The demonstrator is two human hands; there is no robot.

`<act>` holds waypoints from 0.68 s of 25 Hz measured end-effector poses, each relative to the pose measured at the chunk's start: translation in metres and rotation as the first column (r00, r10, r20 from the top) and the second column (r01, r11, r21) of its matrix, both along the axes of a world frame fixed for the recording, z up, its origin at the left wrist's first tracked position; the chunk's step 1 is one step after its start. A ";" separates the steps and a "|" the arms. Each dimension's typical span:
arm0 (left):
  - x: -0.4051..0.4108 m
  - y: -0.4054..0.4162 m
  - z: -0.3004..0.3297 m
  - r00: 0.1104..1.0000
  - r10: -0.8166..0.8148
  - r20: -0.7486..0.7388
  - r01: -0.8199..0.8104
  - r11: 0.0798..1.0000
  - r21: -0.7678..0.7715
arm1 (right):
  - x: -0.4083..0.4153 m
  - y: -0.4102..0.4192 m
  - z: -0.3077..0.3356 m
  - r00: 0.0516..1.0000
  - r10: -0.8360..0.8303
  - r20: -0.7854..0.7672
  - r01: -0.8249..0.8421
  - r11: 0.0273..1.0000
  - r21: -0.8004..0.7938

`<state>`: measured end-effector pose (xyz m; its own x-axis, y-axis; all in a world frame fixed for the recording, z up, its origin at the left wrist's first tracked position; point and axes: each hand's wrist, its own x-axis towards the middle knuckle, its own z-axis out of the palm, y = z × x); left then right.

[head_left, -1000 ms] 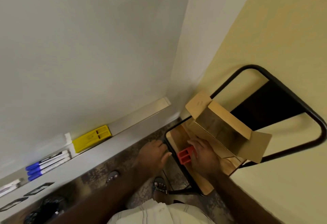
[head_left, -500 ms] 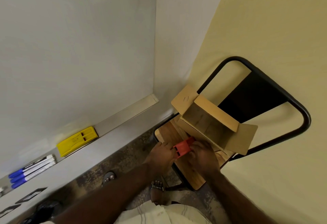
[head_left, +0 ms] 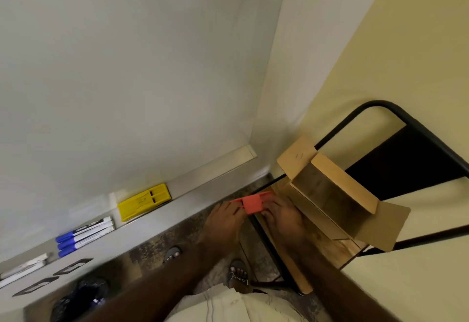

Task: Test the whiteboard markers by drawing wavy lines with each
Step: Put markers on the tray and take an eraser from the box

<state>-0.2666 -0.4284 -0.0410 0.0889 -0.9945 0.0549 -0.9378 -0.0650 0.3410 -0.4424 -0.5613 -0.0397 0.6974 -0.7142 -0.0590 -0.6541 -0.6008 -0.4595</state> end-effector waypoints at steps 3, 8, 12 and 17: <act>0.039 0.006 0.015 0.992 0.128 -0.005 -0.128 0.989 -0.078 | 0.047 -0.008 0.016 0.996 0.090 -0.014 -0.091 0.992 -0.092; 0.103 0.009 0.029 0.962 0.267 0.051 -0.264 0.963 -0.056 | 0.124 -0.017 0.031 0.983 0.183 -0.003 -0.179 0.959 -0.220; 0.141 0.006 0.031 0.948 0.282 0.151 -0.287 0.958 0.017 | 0.169 -0.030 0.012 0.949 0.312 -0.050 -0.315 0.921 -0.231; 0.158 0.011 0.017 0.958 0.214 0.193 -0.238 0.965 0.108 | 0.191 -0.036 -0.015 0.871 0.443 -0.214 -0.488 0.830 -0.269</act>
<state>-0.1085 -0.4175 -0.0241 0.3127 -0.9492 -0.0365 -0.9381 -0.3146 0.1446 -0.2514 -0.5968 -0.0544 0.9525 -0.3044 -0.0123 -0.3033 -0.9440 -0.1301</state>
